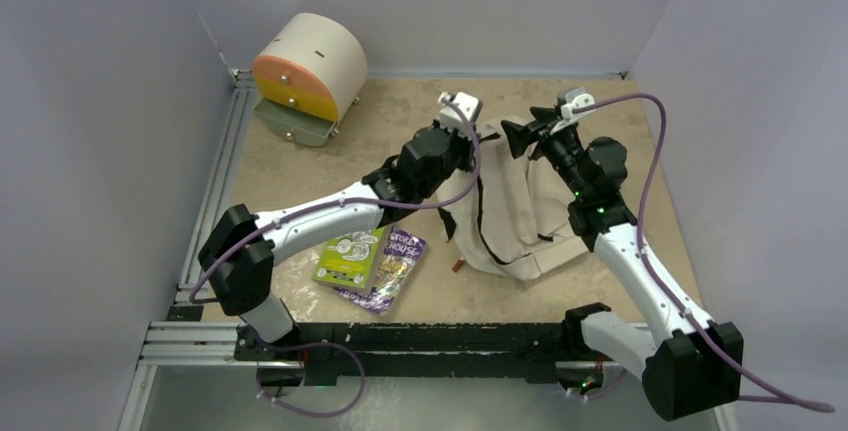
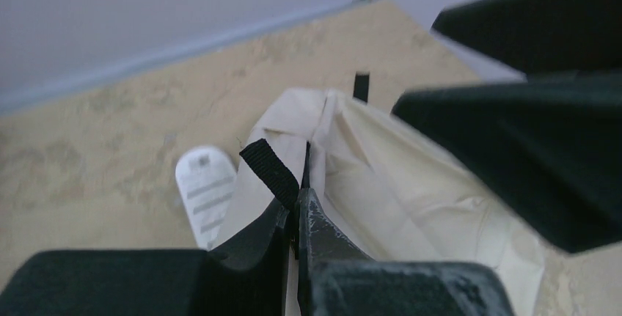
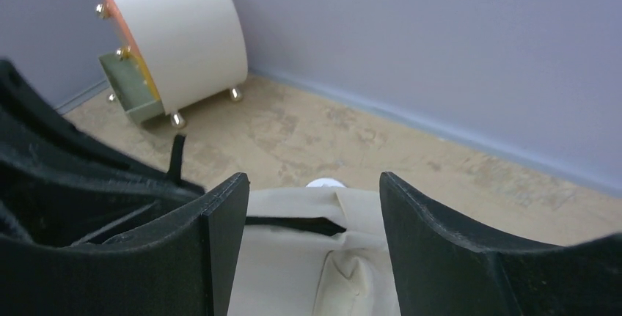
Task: Pack the student bag
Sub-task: Unzip the student bag at the center of the board.
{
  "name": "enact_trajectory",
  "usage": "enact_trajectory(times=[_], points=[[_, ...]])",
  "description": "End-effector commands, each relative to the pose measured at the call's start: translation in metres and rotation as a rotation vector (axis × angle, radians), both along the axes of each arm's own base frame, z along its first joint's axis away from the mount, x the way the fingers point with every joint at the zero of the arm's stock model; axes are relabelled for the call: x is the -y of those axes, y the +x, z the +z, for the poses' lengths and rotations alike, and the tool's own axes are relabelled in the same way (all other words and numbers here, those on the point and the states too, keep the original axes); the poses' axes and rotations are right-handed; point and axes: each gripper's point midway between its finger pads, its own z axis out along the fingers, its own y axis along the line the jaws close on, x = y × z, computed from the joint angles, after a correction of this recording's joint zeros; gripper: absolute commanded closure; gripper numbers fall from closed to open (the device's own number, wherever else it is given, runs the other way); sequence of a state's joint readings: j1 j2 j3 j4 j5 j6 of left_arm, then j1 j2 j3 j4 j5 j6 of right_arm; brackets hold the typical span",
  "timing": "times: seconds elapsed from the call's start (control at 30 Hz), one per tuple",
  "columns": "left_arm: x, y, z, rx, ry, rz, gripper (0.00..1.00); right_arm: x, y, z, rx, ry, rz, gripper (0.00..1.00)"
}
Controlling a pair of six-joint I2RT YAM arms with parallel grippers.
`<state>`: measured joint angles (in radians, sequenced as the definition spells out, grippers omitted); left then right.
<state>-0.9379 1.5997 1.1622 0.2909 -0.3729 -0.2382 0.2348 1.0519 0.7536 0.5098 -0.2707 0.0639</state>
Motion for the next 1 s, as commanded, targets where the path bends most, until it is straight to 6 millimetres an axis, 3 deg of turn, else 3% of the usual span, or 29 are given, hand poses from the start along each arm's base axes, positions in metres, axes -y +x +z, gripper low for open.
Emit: enact_trajectory(times=[0.0,0.27,0.4,0.53,0.73,0.97], points=[[0.033,0.012,0.100,0.218,-0.026,-0.116,1.00,0.021,-0.015,0.053,0.161,0.034,-0.096,0.32],[0.063,0.020,0.172,0.382,0.004,-0.205,1.00,0.047,-0.041,0.089,0.229,0.085,-0.204,0.33],[0.071,0.016,0.209,0.465,-0.019,-0.236,1.00,0.049,-0.055,0.105,0.249,0.138,-0.198,0.34],[0.075,0.004,0.249,0.584,-0.032,-0.280,1.00,0.043,-0.064,0.106,0.267,0.089,-0.156,0.36],[0.061,-0.012,0.288,0.761,0.007,-0.283,1.00,0.039,-0.074,0.111,0.399,-0.134,-0.116,0.31],[0.048,-0.027,0.329,0.916,0.013,-0.276,1.00,0.020,-0.080,0.121,0.520,-0.284,0.001,0.28]])
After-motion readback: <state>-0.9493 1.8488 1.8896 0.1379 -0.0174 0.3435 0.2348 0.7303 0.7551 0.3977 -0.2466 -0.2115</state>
